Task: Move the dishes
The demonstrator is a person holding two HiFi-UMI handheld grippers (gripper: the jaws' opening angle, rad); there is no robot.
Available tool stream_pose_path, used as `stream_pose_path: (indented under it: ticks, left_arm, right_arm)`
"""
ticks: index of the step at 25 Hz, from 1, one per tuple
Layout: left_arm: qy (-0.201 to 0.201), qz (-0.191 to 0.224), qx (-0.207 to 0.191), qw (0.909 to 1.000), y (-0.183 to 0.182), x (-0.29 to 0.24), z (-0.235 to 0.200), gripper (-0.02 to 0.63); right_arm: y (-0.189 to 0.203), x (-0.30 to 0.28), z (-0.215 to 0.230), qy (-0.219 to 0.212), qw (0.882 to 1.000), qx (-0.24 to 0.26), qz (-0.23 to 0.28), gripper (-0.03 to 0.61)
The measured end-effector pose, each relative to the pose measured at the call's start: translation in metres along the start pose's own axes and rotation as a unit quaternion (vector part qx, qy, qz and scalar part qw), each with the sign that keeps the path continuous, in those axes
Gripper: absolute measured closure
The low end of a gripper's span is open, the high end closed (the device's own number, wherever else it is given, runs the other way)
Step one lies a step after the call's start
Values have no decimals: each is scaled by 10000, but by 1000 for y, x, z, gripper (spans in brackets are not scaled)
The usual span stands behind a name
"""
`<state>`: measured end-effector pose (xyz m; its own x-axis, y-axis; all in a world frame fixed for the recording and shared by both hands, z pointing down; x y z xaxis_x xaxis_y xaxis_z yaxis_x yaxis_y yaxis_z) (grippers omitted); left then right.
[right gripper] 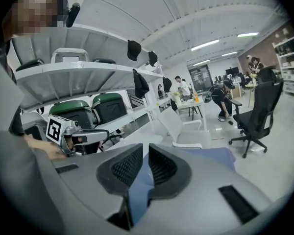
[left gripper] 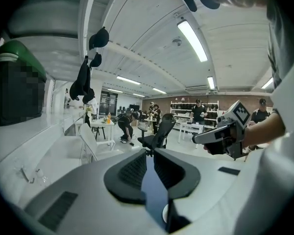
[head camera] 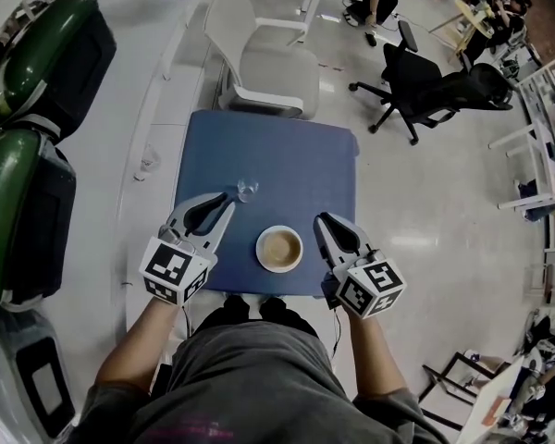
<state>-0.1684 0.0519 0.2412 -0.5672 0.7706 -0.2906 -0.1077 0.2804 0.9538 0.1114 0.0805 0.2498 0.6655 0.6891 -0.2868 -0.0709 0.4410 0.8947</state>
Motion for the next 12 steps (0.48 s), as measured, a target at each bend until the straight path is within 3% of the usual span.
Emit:
stream_pose_path:
  ticks: [12]
  left_arm:
    - [-58, 399, -53, 9992, -17, 11, 14, 595]
  right_arm:
    - [-15, 3, -7, -272, 9994, 107, 164, 537]
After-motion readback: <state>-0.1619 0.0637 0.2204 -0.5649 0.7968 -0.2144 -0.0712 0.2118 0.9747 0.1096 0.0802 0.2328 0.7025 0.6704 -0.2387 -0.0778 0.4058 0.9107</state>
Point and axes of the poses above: the fingertips, and each gripper's own axes: x backward along the fingers, z to its right, y out of its underside, the point moved 9 cm from there along x, backward along the fingers, and after that the axes turned 7 degrees about -y, right-handed, at the moved point
